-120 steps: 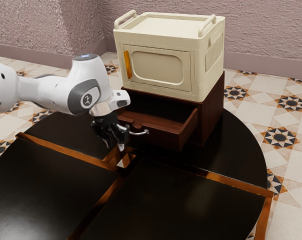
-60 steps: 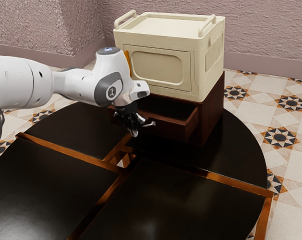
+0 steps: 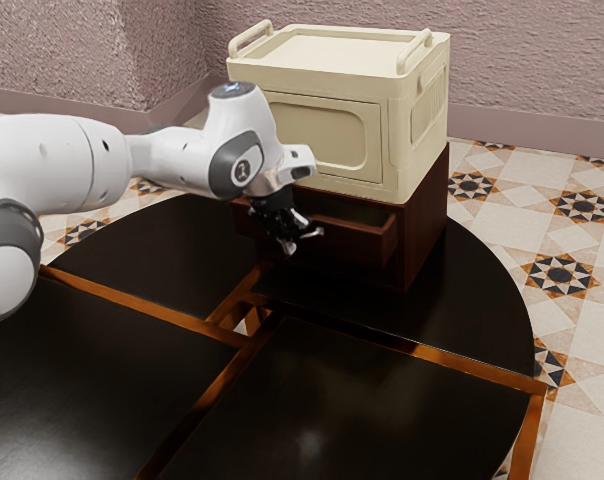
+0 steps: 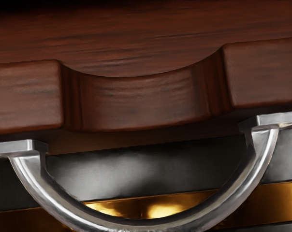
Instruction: Push the drawer handle with one arm to close the drawer
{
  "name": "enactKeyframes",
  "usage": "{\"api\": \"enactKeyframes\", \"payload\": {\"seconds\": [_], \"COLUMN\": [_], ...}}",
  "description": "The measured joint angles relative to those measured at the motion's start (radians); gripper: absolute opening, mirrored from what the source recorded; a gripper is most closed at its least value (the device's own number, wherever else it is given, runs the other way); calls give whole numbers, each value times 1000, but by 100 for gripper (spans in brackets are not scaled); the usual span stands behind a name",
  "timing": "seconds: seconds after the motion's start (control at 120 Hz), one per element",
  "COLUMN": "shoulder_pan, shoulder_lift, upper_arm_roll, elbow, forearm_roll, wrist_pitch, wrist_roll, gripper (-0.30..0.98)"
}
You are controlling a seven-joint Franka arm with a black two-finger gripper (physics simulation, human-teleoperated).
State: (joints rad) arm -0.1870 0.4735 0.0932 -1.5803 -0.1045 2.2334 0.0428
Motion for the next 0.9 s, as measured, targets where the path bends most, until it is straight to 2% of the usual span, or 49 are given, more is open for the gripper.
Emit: {"api": "enactKeyframes", "payload": {"seconds": [0.483, 0.65, 0.708, 0.742, 0.792, 0.825, 0.9], "shoulder_pan": [65, 78, 81, 81, 68, 59, 30], "shoulder_lift": [160, 189, 182, 139, -24, -184, -540], "upper_arm_roll": [-72, -81, -84, -85, -81, -80, -74], "elbow": [256, 294, 272, 206, 20, -137, -394], "forearm_roll": [6, 7, 6, 4, 1, -1, 8], "wrist_pitch": [-20, -24, -25, -25, -26, -32, -82], "wrist_roll": [44, 55, 58, 59, 58, 56, 44], "gripper": [-10, -13, -10, -10, -10, -9, 8]}}
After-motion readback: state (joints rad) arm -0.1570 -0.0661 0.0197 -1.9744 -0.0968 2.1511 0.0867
